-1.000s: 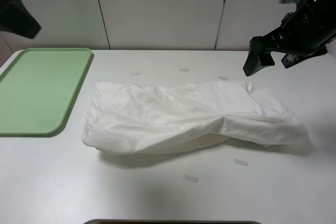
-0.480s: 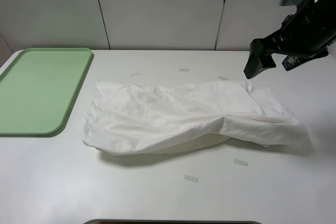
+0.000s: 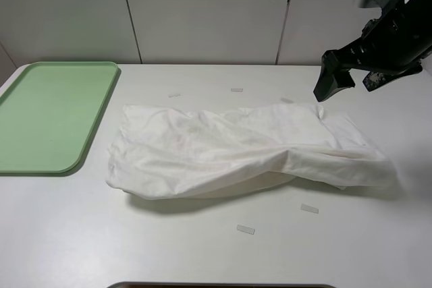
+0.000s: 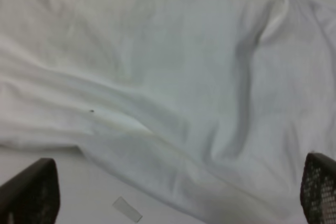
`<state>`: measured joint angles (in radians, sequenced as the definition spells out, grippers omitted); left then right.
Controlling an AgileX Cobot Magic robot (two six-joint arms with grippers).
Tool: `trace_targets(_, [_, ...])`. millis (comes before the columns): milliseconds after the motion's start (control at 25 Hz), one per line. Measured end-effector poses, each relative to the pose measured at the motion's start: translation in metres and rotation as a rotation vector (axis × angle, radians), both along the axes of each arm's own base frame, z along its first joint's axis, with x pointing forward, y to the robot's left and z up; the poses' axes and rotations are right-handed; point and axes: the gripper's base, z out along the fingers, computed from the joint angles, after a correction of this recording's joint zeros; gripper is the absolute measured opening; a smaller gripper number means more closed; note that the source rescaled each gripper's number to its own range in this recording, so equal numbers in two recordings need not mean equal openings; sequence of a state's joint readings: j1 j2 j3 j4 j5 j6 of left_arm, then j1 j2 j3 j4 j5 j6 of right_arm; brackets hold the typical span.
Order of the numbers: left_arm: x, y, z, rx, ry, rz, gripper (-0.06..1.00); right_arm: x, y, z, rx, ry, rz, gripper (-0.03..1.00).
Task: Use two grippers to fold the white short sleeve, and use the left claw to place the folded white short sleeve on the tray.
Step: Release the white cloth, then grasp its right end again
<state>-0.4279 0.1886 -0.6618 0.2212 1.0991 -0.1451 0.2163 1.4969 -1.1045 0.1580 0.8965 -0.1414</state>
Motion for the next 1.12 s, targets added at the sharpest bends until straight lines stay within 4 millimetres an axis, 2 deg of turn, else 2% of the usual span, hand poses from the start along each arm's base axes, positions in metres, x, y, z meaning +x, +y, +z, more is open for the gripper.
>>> trace_targets(160, [-0.010,0.002,-0.016,-0.034,0.005,-0.012,0.94,0.000,0.000,0.000,0.000,0.000,0.000,1.00])
trace_targets(400, [-0.014,-0.009,-0.037,-0.071,0.070,-0.126,0.93,0.000,0.000,0.000,0.000,0.000,0.000,1.00])
trace_targets(1120, [-0.011,-0.012,-0.041,-0.074,0.040,-0.150,0.92,0.002,0.000,0.001,0.003,-0.019,-0.002,1.00])
